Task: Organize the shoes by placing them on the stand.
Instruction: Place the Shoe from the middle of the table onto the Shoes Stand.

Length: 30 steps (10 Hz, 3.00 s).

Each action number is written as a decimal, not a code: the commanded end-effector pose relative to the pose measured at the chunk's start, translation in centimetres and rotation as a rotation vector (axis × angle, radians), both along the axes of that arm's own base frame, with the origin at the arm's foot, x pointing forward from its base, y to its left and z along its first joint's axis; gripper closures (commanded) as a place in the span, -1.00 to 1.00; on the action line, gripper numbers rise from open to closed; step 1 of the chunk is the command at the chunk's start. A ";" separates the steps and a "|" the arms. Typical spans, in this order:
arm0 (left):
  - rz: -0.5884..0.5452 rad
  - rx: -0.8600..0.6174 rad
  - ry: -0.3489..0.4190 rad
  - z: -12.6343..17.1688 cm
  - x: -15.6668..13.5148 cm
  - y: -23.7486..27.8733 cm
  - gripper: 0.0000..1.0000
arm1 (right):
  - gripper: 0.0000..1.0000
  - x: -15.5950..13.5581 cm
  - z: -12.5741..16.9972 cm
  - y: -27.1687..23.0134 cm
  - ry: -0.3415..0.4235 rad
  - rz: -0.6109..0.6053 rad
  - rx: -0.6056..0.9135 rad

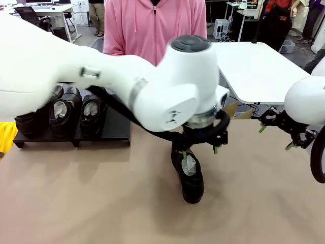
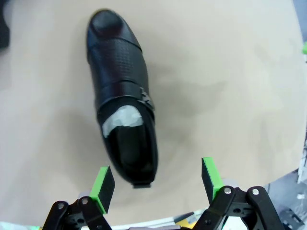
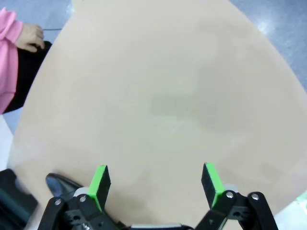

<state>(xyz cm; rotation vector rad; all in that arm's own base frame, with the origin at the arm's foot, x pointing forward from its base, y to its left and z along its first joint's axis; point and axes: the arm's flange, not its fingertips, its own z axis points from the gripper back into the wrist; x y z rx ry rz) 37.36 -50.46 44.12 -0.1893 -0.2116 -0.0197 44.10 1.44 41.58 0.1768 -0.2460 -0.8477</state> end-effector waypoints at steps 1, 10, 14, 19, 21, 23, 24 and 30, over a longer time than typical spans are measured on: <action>0.063 0.072 0.047 -0.6 1.7 -3.8 -0.87 | -1.00 0.6 -0.5 1.1 0.048 -0.038 0.008; 0.098 0.143 0.096 -4.2 2.1 -6.2 -0.87 | -1.00 0.0 0.0 0.0 0.000 0.000 0.000; 0.040 0.154 0.135 -6.1 3.0 -4.6 -0.87 | -1.00 0.0 0.0 0.0 0.000 0.000 0.000; -0.005 0.115 0.176 -8.3 4.3 -3.0 -0.87 | -1.00 0.0 0.0 0.0 0.000 0.000 0.000; -0.030 0.140 0.175 -8.8 4.3 -3.1 -0.53 | -1.00 0.0 0.0 0.0 0.000 0.000 0.000; -0.022 0.150 0.177 -9.2 4.3 -3.1 0.14 | -1.00 0.0 0.0 0.0 0.000 0.000 0.000; -0.021 0.158 0.172 -9.3 4.2 -3.2 0.48 | -1.00 0.0 0.0 0.0 0.000 0.000 0.000; -0.012 0.196 0.165 -9.1 3.9 -3.0 1.00 | -1.00 0.0 0.0 0.0 0.000 0.000 0.000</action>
